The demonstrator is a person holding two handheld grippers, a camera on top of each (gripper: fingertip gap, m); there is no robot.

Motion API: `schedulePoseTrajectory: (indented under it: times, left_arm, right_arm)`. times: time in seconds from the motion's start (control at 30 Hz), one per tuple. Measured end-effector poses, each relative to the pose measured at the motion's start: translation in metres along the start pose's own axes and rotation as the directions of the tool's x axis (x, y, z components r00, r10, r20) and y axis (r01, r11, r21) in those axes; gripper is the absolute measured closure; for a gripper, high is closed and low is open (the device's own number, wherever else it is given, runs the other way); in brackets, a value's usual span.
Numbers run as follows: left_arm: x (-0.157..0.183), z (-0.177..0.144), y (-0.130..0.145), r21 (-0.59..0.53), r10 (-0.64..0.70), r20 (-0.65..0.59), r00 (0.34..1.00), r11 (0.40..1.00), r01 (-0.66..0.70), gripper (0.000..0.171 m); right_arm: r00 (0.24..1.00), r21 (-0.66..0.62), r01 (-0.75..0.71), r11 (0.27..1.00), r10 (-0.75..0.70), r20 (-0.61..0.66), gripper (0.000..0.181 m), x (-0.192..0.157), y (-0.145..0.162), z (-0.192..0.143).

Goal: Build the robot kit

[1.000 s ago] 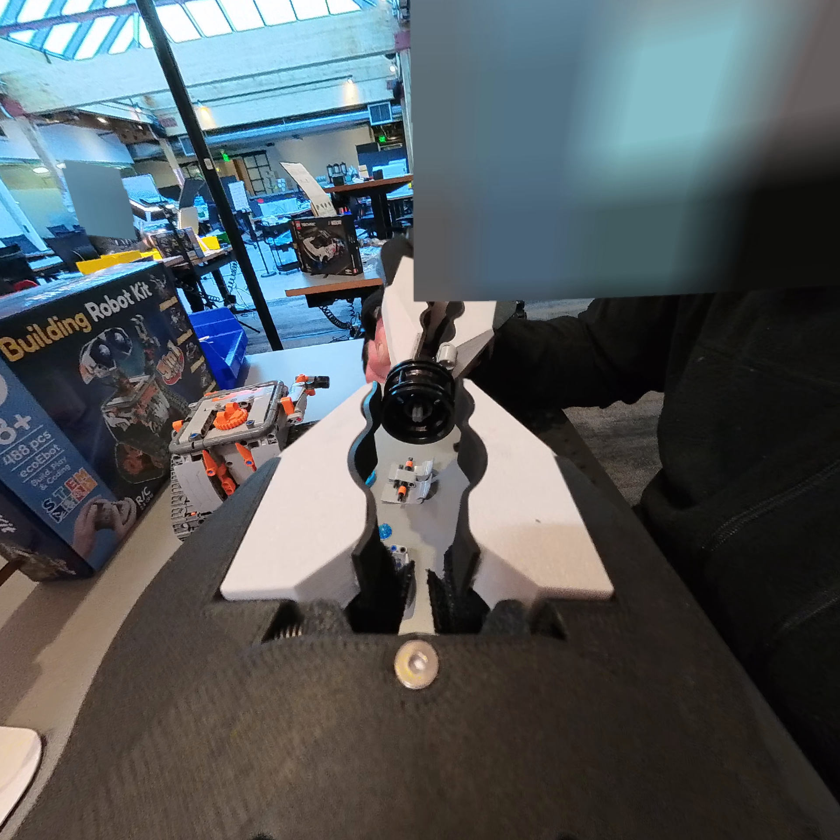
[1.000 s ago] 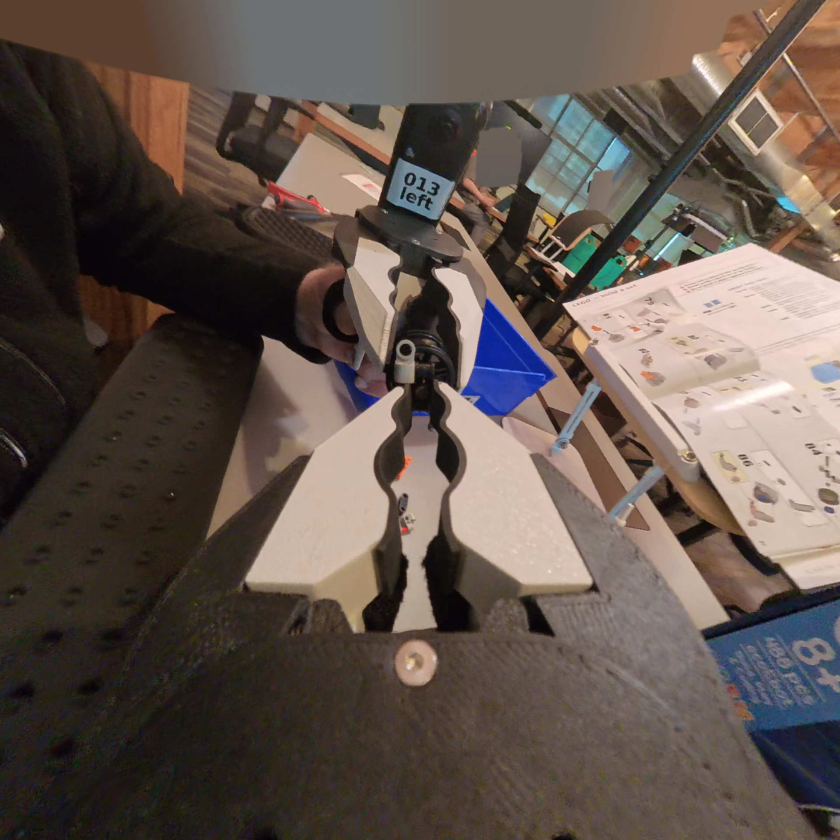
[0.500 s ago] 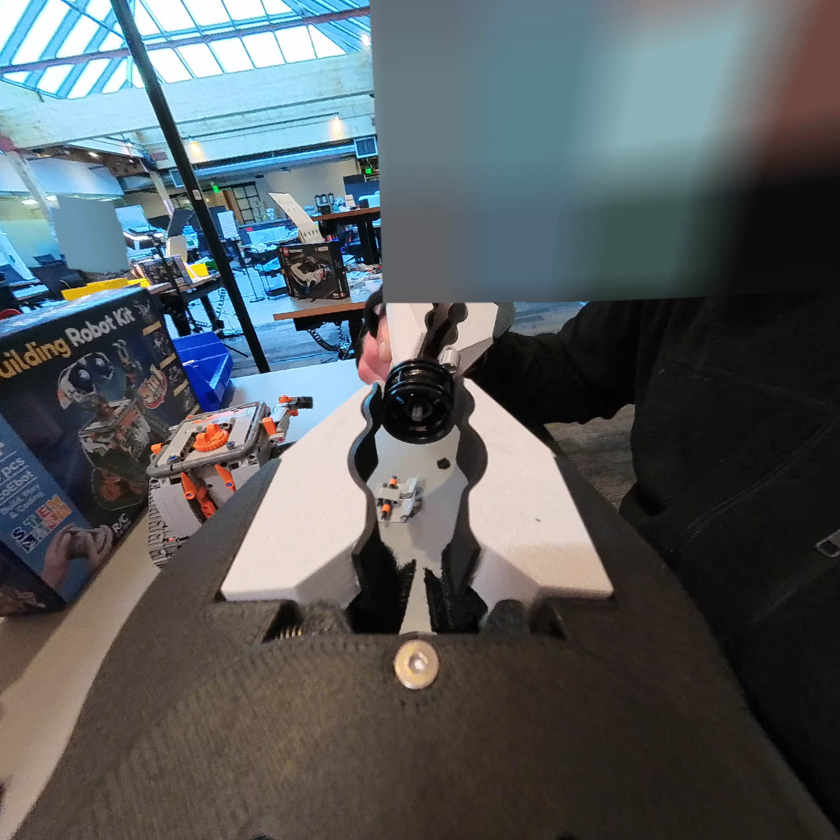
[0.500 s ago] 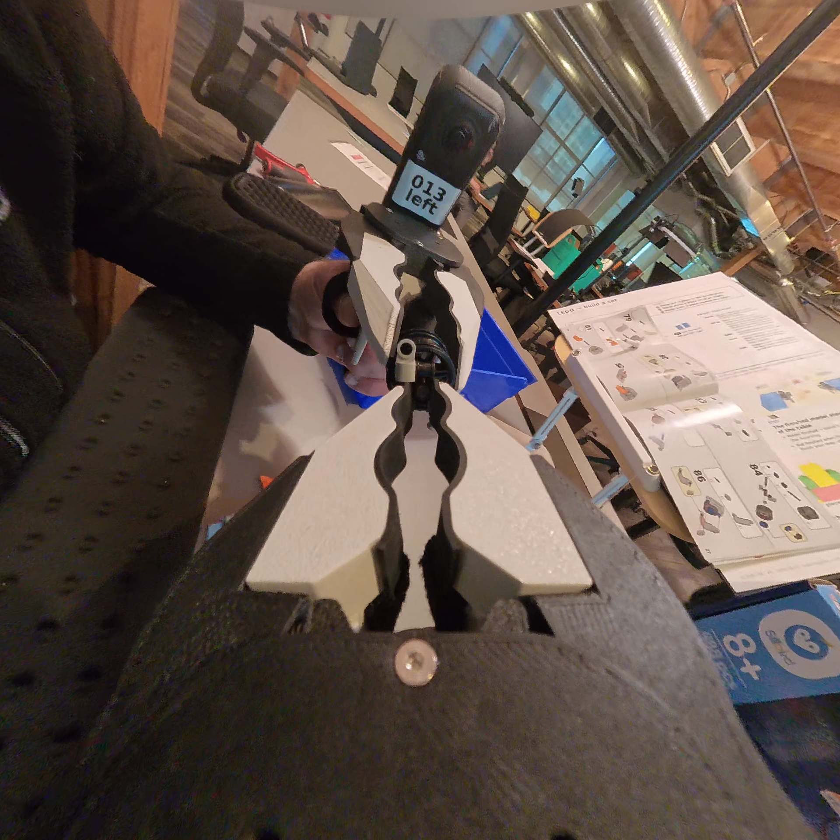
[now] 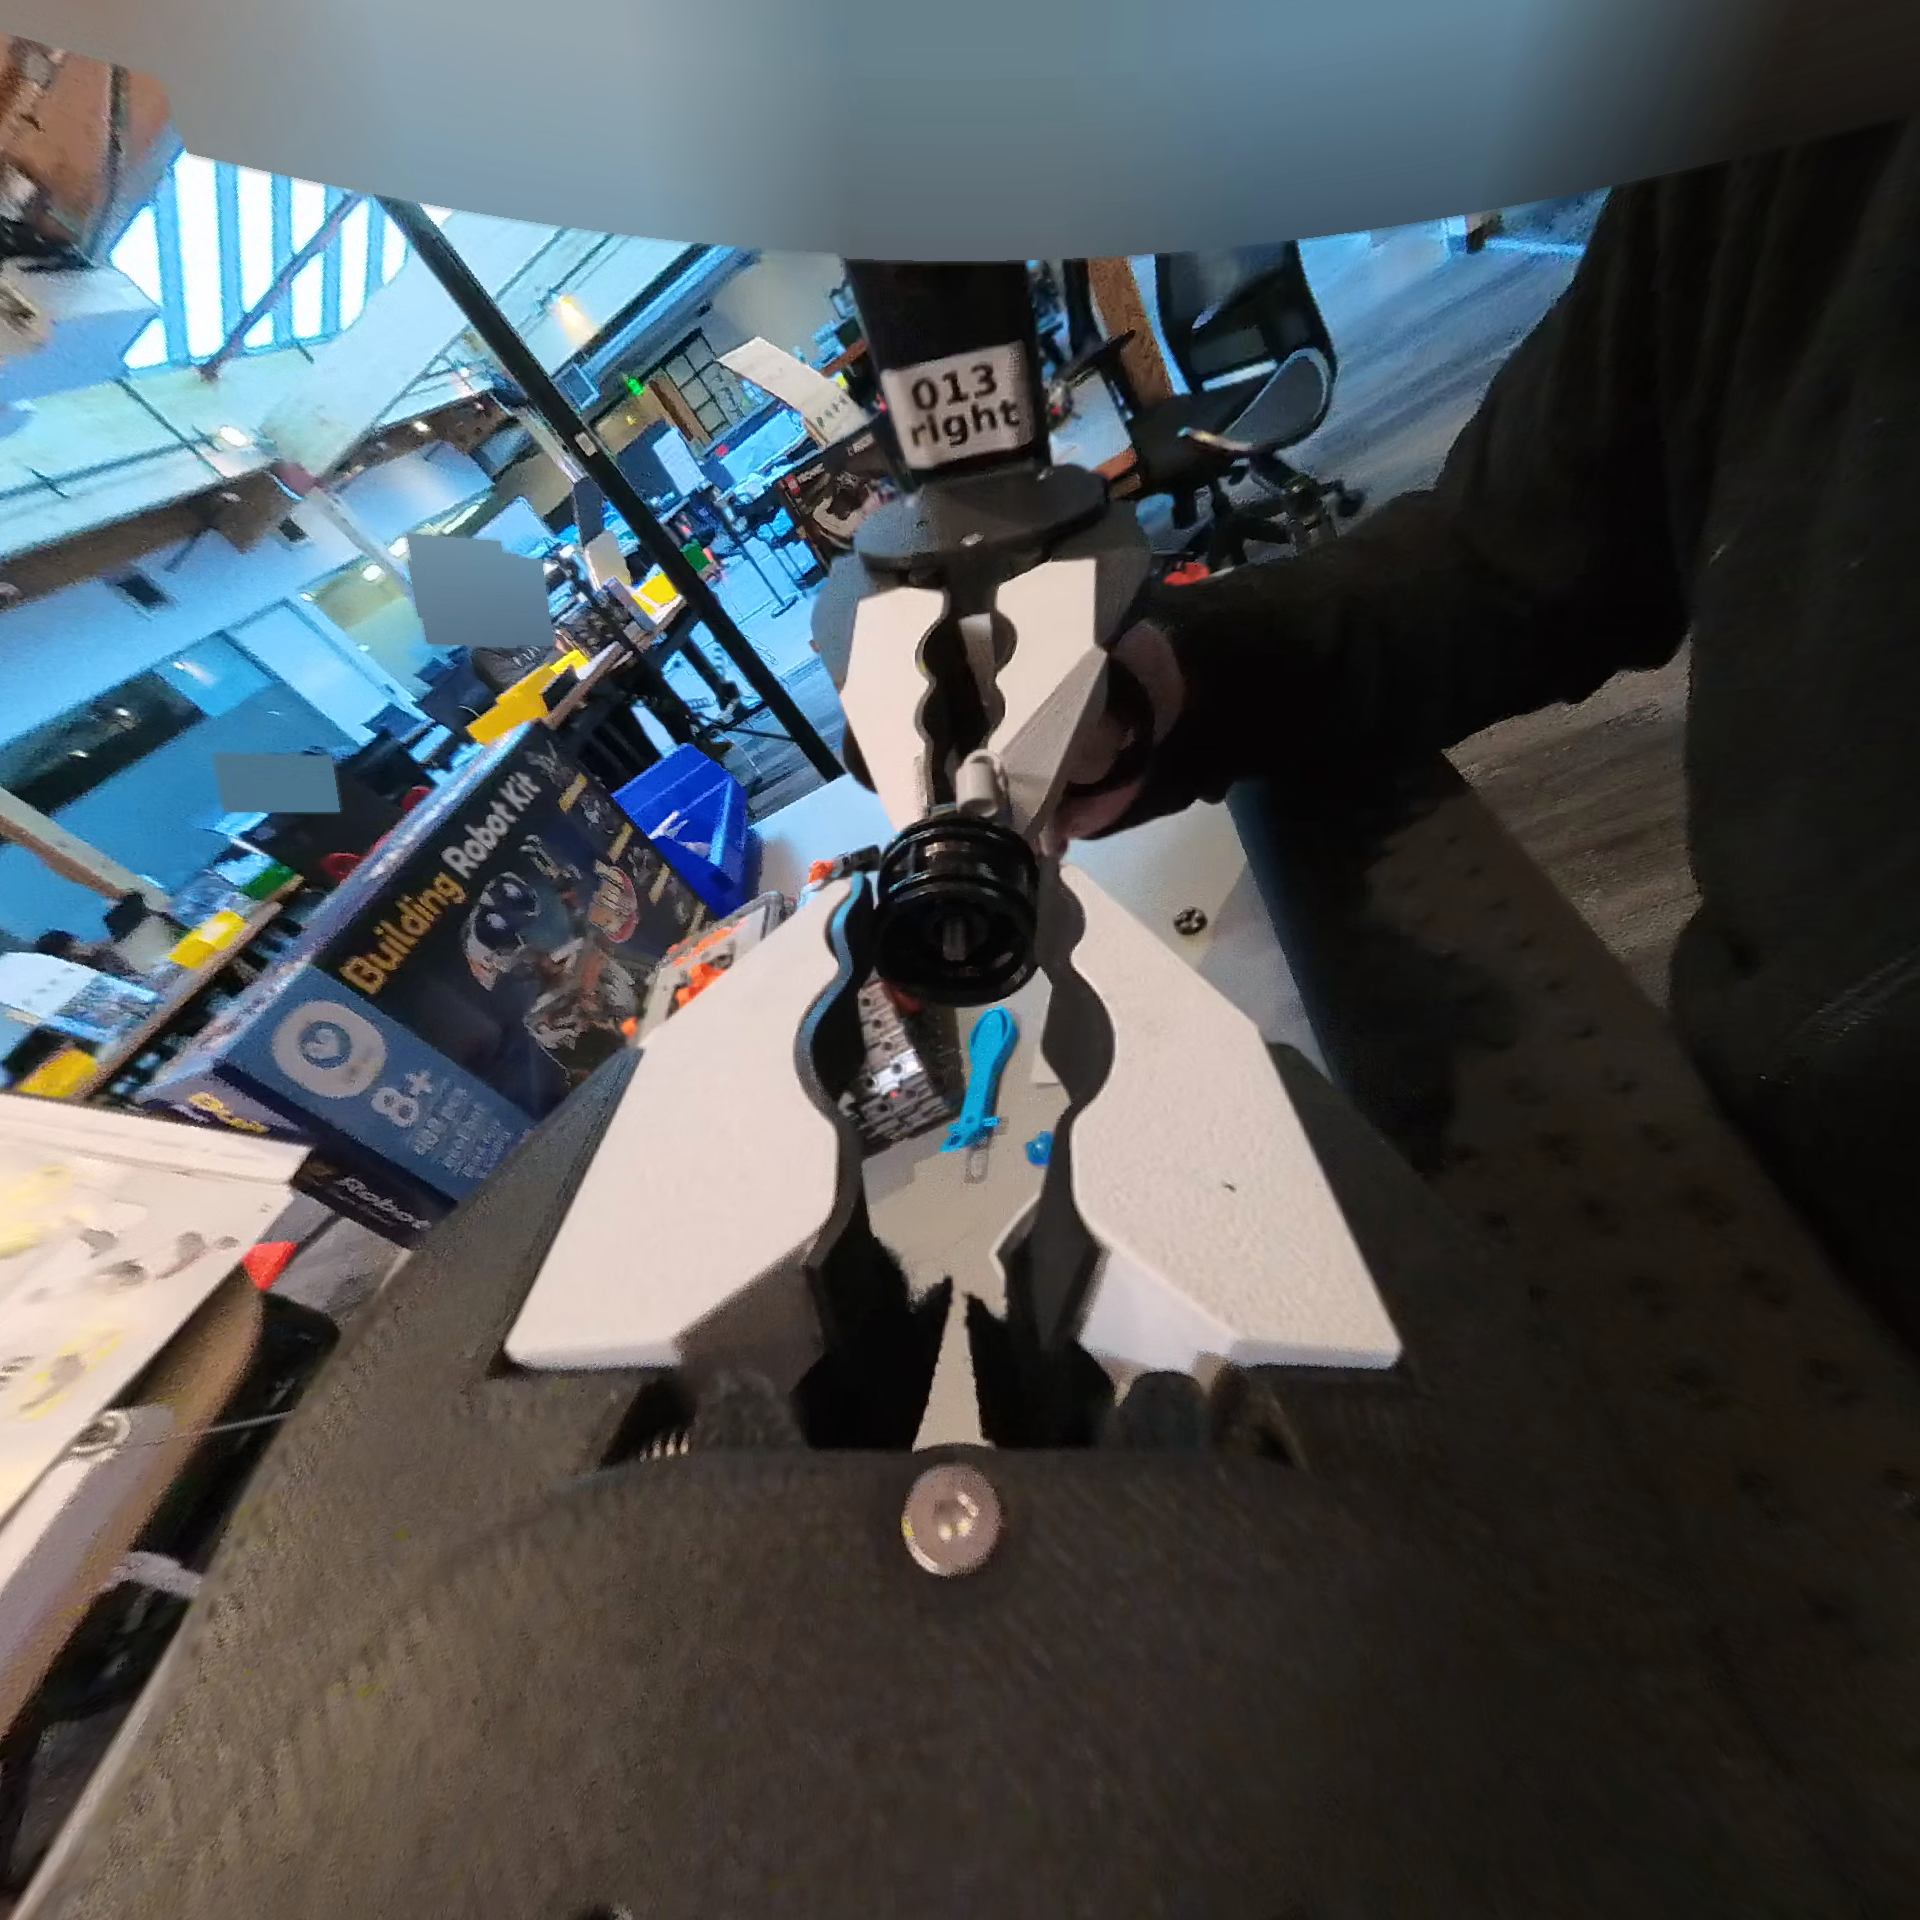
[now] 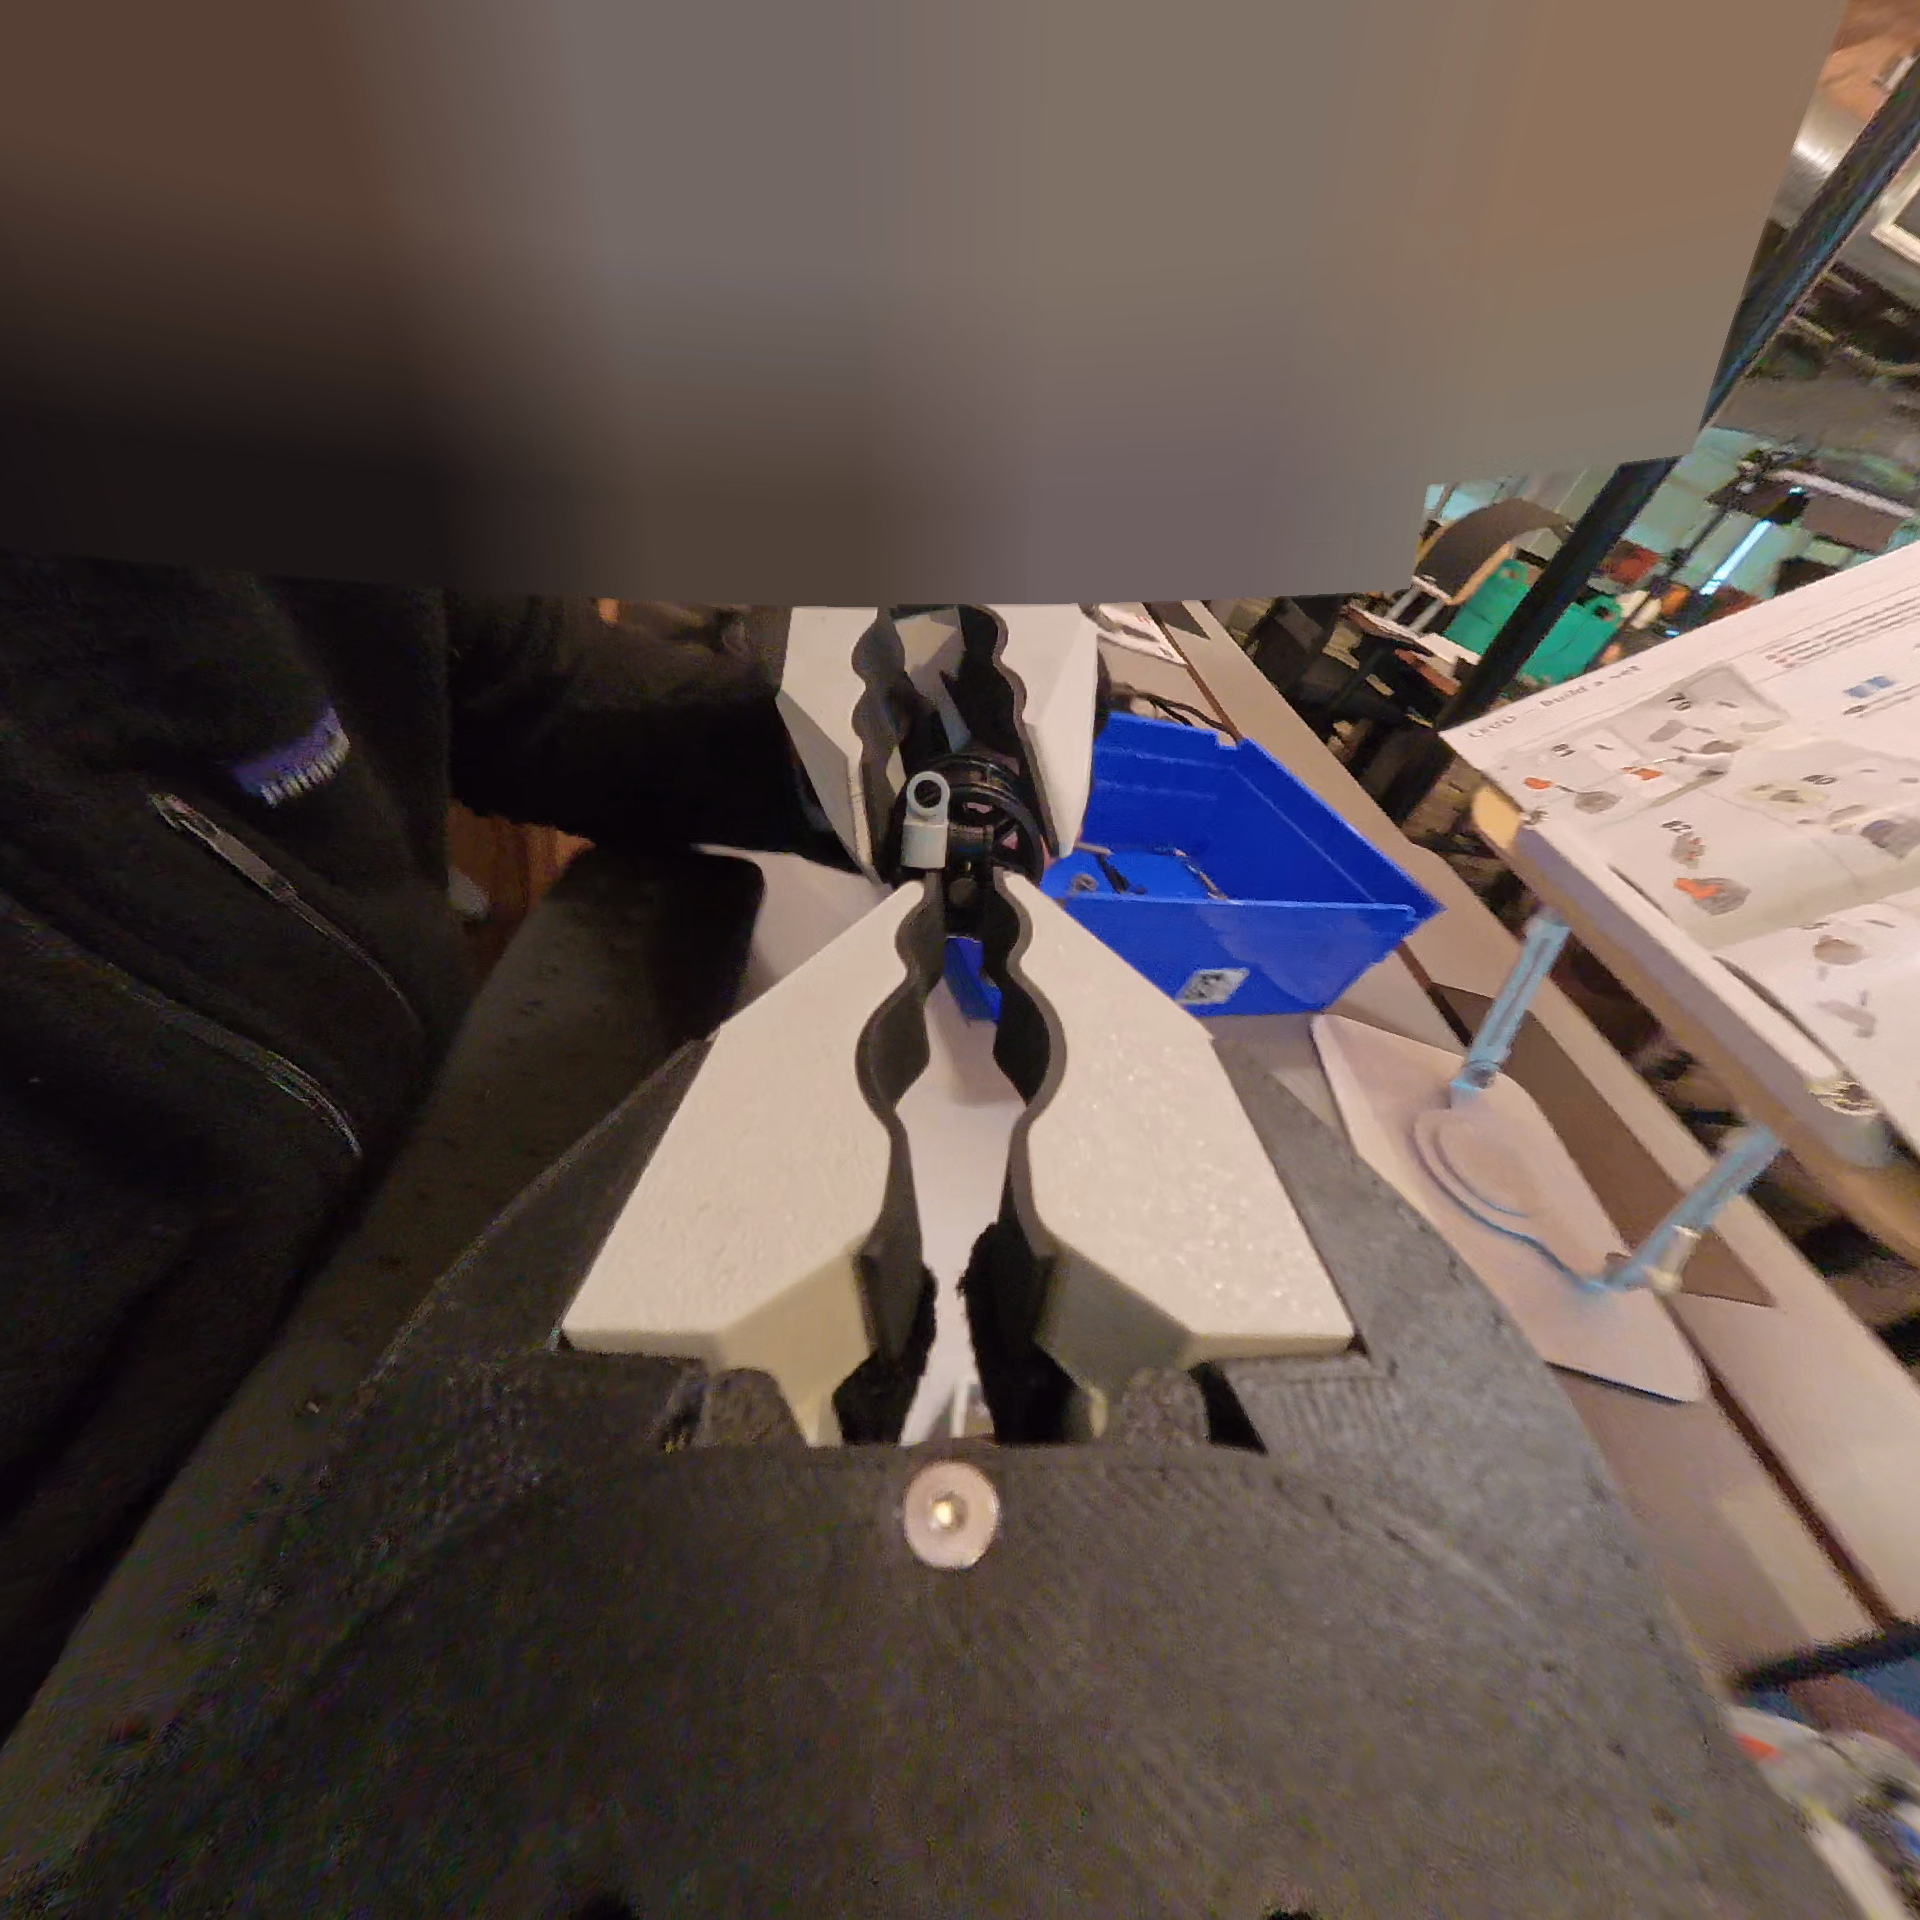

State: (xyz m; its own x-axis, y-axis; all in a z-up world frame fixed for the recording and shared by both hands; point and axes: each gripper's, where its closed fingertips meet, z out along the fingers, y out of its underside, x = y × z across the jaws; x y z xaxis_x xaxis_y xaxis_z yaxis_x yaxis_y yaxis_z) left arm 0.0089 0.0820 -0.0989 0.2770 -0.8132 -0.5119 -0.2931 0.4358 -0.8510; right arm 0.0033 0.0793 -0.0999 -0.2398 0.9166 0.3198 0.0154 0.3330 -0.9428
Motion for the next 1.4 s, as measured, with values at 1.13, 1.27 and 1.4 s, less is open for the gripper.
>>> schedulePoseTrajectory:
  times: [1.13,1.27,1.4]
  left_arm:
    - [0.004,-0.009,0.001,-0.109,0.206,0.054,0.977,0.974,-0.199,0.144]
    - [0.005,-0.01,0.0,-0.104,0.202,0.051,0.978,0.975,-0.196,0.144]
    - [0.007,-0.008,0.0,-0.018,0.005,-0.028,1.0,1.0,-0.005,0.143]
  right_arm:
    - [0.979,0.067,-0.191,0.979,0.185,0.088,0.177,-0.006,-0.003,0.006]
    - [0.985,0.069,-0.16,0.985,0.154,0.083,0.177,-0.008,-0.004,0.006]
    - [0.999,-0.006,0.051,0.999,-0.051,-0.012,0.177,-0.009,-0.001,0.004]
